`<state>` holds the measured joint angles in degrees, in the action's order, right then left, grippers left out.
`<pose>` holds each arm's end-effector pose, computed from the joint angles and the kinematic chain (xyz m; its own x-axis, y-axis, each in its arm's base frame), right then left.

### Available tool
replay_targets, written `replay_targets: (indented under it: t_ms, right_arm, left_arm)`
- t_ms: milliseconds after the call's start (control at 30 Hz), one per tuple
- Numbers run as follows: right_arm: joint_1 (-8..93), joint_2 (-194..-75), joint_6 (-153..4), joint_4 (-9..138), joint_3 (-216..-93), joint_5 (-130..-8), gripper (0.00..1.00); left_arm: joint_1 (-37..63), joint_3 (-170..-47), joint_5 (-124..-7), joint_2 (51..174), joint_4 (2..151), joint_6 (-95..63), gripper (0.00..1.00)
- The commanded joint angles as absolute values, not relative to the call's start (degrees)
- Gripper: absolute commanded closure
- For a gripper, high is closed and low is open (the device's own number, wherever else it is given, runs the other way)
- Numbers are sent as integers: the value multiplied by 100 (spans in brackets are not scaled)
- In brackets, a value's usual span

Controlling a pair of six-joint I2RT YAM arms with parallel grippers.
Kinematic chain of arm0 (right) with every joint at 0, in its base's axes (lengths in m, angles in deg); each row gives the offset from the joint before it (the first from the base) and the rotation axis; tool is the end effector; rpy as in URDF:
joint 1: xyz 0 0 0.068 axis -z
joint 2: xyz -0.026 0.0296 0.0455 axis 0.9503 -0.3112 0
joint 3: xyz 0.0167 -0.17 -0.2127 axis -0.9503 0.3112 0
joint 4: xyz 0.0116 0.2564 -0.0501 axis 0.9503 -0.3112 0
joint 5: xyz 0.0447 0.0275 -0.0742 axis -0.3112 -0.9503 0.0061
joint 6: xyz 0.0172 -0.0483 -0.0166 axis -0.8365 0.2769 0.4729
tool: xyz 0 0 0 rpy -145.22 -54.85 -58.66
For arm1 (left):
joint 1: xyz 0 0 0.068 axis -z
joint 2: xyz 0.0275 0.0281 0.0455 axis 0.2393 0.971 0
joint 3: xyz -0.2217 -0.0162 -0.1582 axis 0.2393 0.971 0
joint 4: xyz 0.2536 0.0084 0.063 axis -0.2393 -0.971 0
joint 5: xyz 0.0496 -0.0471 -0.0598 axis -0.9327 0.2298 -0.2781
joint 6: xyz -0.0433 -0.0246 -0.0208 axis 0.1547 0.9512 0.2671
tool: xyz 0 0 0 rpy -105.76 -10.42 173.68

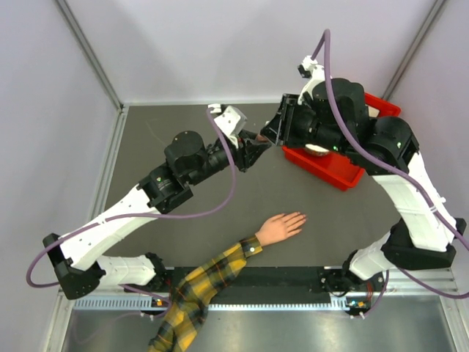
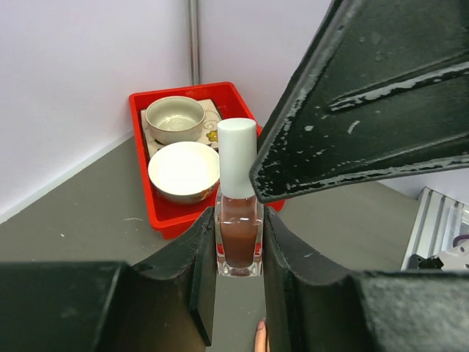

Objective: Paint the nails

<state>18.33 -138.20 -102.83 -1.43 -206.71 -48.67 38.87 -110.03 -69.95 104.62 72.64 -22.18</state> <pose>0.1443 0.1817 0.5451 -0.5713 0.1693 -0.8031 -0.4045 0.7933 0.4550 0.1597 -0.2136 0.4517 -0.0347 -0.1098 -0.9933 0.8353 0.5424 -0.0891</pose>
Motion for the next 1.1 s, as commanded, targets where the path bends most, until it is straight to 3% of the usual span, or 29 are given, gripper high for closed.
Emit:
replay_targets:
  t_ms: [0,233,600,733,900,1067]
  right_arm:
    - [1746,-13921,-10138,-333,-20986,-4569,66]
    - [1746,-13930,-10015,-228,-20872,-4569,65]
    - [1746,-13798,-10041,-61,-20573,-4710,79]
    - [1746,-13789,-10024,-43,-20564,-4657,72]
    - [1746,-13763,-9963,-17,-20503,-4587,72]
    - [1746,-13605,-9778,141,-20398,-4701,95]
  left_arm:
    - [4021,-11249,-7025,10440,7290,-2530,100]
    - [4074,-11285,-6928,10484,7200,-2654,100]
    - [4083,-11267,-6964,10423,7297,-2539,100]
    - [4091,-11258,-6902,10414,7270,-2522,100]
    - [4091,-11258,-6876,10370,7279,-2478,100]
    - [4091,-11241,-6867,10317,7261,-2399,100]
